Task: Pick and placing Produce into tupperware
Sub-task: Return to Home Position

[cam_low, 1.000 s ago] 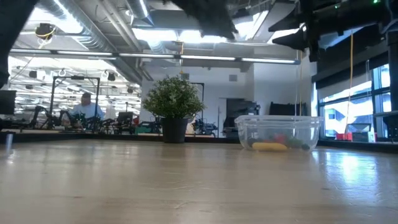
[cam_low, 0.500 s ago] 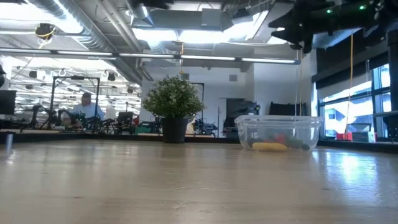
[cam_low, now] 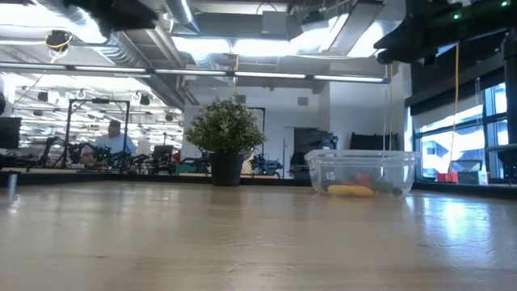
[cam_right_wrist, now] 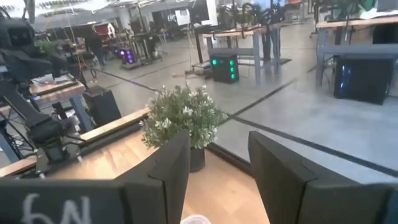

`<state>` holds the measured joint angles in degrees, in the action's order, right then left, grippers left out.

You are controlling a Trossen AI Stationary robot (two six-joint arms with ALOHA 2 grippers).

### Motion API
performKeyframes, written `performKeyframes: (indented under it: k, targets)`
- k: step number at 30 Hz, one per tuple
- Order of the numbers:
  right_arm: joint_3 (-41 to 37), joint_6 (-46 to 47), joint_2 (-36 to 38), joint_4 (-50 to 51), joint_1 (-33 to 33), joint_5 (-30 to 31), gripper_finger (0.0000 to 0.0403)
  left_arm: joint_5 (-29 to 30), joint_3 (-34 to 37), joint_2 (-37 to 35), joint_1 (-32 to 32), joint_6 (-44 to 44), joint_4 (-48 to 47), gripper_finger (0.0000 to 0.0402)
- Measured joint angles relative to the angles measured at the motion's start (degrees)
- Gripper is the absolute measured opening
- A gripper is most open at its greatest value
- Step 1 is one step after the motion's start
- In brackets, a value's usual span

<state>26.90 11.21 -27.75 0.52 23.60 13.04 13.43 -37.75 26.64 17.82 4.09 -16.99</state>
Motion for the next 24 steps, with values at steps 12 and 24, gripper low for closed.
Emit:
performKeyframes:
  k: [12,24]
  targets:
    - [-2.53,-1.28,5.3,1.41,-0.01,0.27,0.0165,0.48,13.68,-18.99,0.0,0.49,0.64,0.0142]
    - [-15.69,-0.93,10.81,-18.32,-0.25,0.51,0.0165,-0.91,20.1,-26.49,0.0,2.62,-0.23,0.0146]
